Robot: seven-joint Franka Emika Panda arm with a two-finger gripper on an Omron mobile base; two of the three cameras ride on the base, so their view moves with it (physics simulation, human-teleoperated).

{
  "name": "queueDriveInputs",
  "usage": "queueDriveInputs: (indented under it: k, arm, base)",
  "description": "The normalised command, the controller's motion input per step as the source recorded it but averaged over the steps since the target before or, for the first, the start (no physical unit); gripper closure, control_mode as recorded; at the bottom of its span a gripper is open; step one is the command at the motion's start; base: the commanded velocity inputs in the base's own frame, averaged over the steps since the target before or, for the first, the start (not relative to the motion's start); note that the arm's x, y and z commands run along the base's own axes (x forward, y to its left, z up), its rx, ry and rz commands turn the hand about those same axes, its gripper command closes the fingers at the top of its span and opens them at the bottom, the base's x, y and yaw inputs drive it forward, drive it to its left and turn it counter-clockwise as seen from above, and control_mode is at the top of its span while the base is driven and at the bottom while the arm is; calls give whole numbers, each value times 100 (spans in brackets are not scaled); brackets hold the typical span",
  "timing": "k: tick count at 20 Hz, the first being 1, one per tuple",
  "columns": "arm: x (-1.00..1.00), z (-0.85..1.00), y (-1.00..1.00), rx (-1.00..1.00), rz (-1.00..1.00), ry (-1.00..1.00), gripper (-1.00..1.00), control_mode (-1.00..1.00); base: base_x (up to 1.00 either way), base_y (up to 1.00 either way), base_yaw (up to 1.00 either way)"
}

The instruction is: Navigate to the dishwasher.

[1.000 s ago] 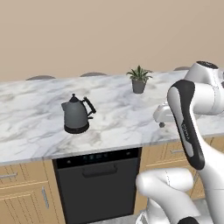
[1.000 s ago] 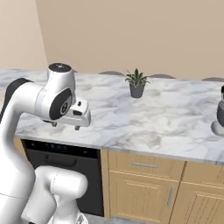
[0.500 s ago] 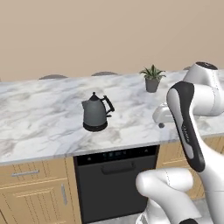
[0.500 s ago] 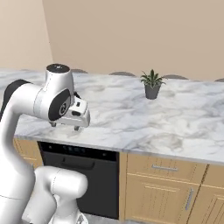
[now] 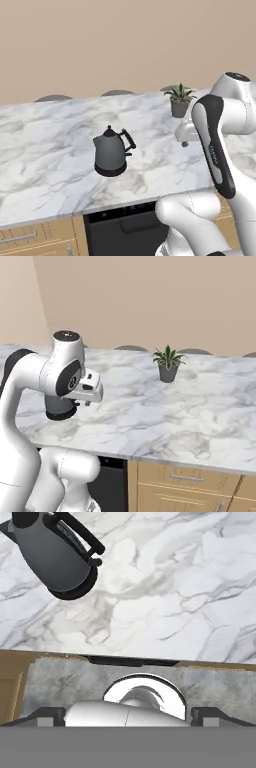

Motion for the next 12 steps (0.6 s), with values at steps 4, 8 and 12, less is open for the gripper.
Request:
queueDriveInputs:
  k: [4, 8, 12]
  arm:
    - [0, 0, 0, 0, 0, 0, -100, 100]
    - [0, 0, 0, 0, 0, 0, -100, 100]
    - [0, 0, 0, 0, 0, 0, -100, 100]
  base:
    - [7, 1, -1]
    - [0, 0, 0]
    - [0, 0, 0]
